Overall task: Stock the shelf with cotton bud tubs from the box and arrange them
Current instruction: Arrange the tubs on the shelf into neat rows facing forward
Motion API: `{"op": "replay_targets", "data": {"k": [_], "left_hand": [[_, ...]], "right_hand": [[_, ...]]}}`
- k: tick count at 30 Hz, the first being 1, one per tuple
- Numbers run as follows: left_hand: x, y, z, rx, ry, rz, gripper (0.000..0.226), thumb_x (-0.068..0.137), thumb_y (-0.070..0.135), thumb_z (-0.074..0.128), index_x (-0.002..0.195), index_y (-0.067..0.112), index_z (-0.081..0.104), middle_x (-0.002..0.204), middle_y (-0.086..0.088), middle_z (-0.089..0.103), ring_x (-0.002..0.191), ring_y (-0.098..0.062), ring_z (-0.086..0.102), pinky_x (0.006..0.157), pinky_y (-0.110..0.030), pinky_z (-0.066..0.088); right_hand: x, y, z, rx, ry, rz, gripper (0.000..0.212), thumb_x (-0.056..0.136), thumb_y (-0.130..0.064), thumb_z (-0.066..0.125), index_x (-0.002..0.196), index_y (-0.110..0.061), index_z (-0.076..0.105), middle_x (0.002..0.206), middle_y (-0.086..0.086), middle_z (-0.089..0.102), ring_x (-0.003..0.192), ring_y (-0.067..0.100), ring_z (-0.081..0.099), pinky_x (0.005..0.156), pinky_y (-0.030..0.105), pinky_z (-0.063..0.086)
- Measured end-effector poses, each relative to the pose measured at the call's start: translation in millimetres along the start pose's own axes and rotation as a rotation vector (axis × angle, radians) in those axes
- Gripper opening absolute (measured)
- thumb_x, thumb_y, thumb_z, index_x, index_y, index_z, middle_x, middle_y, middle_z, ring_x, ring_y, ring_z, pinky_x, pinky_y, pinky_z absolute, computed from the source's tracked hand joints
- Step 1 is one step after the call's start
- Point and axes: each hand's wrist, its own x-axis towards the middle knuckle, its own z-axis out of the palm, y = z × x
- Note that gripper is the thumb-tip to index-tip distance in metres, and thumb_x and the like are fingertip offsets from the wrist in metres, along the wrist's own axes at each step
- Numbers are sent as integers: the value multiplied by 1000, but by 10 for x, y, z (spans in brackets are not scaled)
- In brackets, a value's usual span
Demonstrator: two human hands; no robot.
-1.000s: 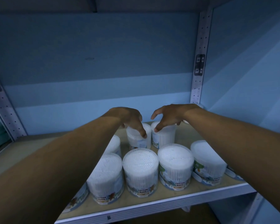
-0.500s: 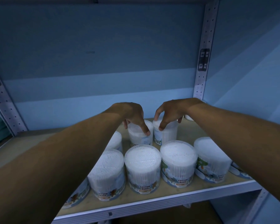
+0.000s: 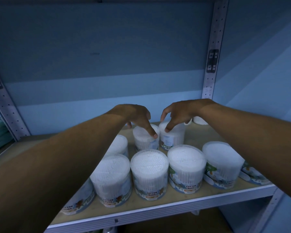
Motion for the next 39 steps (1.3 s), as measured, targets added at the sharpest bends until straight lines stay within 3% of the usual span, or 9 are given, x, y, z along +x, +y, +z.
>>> {"op": "replay_targets", "data": {"k": [6,17,22,26,28,32,35,39], "left_hand": [[51,-8,-15,18,-56,35,102,62,53,88,149,26,40,148,3,47,128,-26,53,97,-35,53],[79,21,22,-21,-49,28,100,63,49,89,147,19,45,137,-2,57,106,-26,64,87,-31,59],[77,59,30,8,-25,-29,85,58,58,87,126,15,60,125,-8,62,93,-27,69,81,-33,61],[71,89,44,33,-27,-80,75,61,62,84,112,13,56,112,-8,59,86,-28,69,77,-32,61],[70,94,41,32,-29,-80,84,64,64,81,124,11,55,114,-8,57,92,-29,67,81,-33,60],[73,94,-9,38,-30,12,98,65,65,79,145,21,44,143,0,50,113,-24,58,97,-36,53],[39,108,-25,74,-87,65,90,68,54,84,144,24,46,143,4,50,126,-24,52,102,-38,50],[61,87,21,99,-98,90,78,68,44,87,137,25,55,138,4,56,123,-25,55,99,-38,53]], "right_hand": [[0,-101,-6,-60,7,56,64,70,-60,78,126,-38,57,135,-5,48,109,25,60,81,36,61],[15,-117,66,-80,-26,45,55,70,-47,83,120,-38,62,130,-6,51,107,26,61,84,35,60],[-23,-100,55,-98,-58,9,52,71,-40,82,118,-45,59,121,-9,52,108,21,59,91,35,56],[-75,-76,53,-108,-73,-37,53,76,-32,79,122,-44,57,131,-8,52,114,19,55,99,35,50],[-109,-68,31,-105,-70,-48,53,78,-34,79,126,-44,56,130,-9,51,116,17,54,101,34,46],[-111,-78,8,-104,8,-34,57,76,-53,78,127,-46,55,125,-12,44,115,17,52,99,34,48],[-88,-101,39,-120,16,10,64,73,-59,77,130,-43,54,137,-9,46,115,20,54,93,37,55],[-76,-144,102,-143,2,16,61,75,-52,78,130,-42,55,140,-7,47,114,23,55,85,32,57]]}}
